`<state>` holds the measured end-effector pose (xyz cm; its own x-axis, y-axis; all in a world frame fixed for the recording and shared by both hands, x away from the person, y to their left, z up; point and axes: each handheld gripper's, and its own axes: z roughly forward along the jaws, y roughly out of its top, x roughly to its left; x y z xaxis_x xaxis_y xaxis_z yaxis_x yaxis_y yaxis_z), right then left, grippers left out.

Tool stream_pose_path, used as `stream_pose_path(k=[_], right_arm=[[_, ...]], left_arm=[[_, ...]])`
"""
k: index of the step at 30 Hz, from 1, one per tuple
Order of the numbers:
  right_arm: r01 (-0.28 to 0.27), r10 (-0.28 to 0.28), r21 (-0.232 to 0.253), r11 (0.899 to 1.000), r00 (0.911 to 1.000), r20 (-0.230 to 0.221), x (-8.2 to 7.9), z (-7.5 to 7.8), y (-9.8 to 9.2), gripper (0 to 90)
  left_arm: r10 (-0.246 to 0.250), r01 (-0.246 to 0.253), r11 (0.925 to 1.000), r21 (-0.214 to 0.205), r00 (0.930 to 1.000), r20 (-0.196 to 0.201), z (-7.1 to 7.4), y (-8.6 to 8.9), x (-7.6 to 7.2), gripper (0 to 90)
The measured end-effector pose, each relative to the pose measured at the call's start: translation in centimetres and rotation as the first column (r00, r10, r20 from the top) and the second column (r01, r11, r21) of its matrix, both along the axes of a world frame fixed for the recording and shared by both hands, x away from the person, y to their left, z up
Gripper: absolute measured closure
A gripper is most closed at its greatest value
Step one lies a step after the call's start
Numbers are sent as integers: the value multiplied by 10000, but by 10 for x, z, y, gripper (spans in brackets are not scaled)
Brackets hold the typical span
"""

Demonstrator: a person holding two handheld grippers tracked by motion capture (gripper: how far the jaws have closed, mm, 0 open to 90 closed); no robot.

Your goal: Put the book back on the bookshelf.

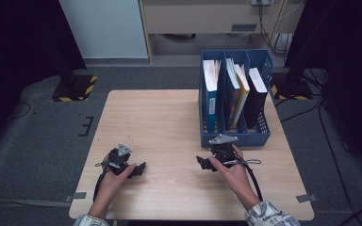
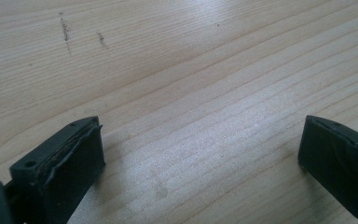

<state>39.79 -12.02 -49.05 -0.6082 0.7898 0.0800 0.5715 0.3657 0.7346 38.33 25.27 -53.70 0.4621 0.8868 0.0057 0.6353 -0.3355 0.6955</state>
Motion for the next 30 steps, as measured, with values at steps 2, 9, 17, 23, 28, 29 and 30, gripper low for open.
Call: stream_pose_path(k=[2,9,17,23,28,29,30], right_arm=[[-33,33,-21,10000,10000,-55,0,-3,4,91],[-286,283,-72,9996,9992,-299,0,-14,18,93],[-319,320,33,9995,9987,-384,6,-26,36,95],[-98,100,28,9999,9989,-461,10,-34,41,96],[-40,35,-89,10000,9985,-544,10,-40,45,96],[-17,11,-123,9999,9987,-505,10,-41,46,96],[-9,2,-140,9999,9988,-499,11,-42,46,95]], left_arm=[[6,-6,10000,-7,10000,-2,0,0,0,0],[10,-10,10000,-35,10000,10,0,0,0,0],[4,-4,10000,-43,10000,10,0,0,0,0],[-7,7,10000,-43,10000,8,0,0,0,0],[-15,15,10000,-41,10000,10,0,0,0,0],[-21,21,10000,-41,10000,7,0,0,0,0],[-21,21,10000,-41,10000,7,0,0,0,0]])
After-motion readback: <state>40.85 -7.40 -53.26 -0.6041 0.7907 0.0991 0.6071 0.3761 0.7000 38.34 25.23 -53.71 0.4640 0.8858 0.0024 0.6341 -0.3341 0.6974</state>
